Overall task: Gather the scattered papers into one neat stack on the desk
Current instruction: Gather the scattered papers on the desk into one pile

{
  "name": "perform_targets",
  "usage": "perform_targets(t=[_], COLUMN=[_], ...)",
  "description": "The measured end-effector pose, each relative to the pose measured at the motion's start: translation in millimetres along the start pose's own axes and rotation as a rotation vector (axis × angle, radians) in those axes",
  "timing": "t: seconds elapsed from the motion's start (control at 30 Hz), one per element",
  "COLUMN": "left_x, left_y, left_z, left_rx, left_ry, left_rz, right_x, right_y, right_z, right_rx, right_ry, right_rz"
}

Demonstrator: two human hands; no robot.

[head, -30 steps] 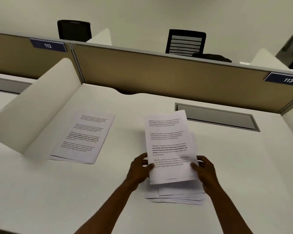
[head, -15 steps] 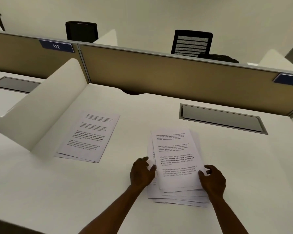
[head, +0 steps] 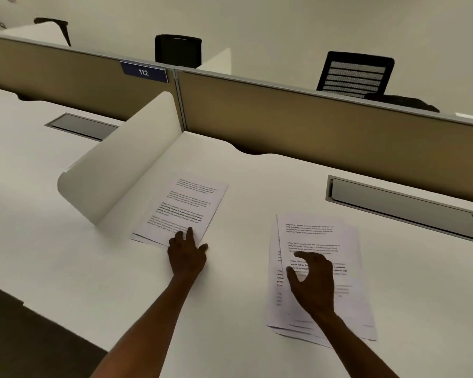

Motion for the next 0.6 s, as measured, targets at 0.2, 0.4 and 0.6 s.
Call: perform_targets(t=[0.2, 0.4, 0.6], left_x=[6.1, 43.5, 80.4], left_y=[9.5, 41.0, 39.9], left_z=[12.9, -2.1, -12.7], left_rx=[-0.064, -0.095, 0.132], left_ry=[0.064, 0.097, -0.008], left_rz=[-0.137, -0.323, -0.341], right_x=[-12.9, -8.0, -10.1], right_y=[-69.3, -58.3, -49.2], right_z=[-95.0, -157.3, -178.6], right_rx=[-0.347, -0.696, -0.869], right_ry=[-0.361, -0.496, -0.458], right_rz=[-0.035, -0.511, -0.680])
Point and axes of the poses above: each hand's wrist, its own x-axis away from the middle knuckle, its own z-axis out of the back of the hand, y = z × x, the point moved 10 cm from there along -x, towards the middle knuckle, and after that the axes turned 13 degrees about z, right-handed, at the moved point
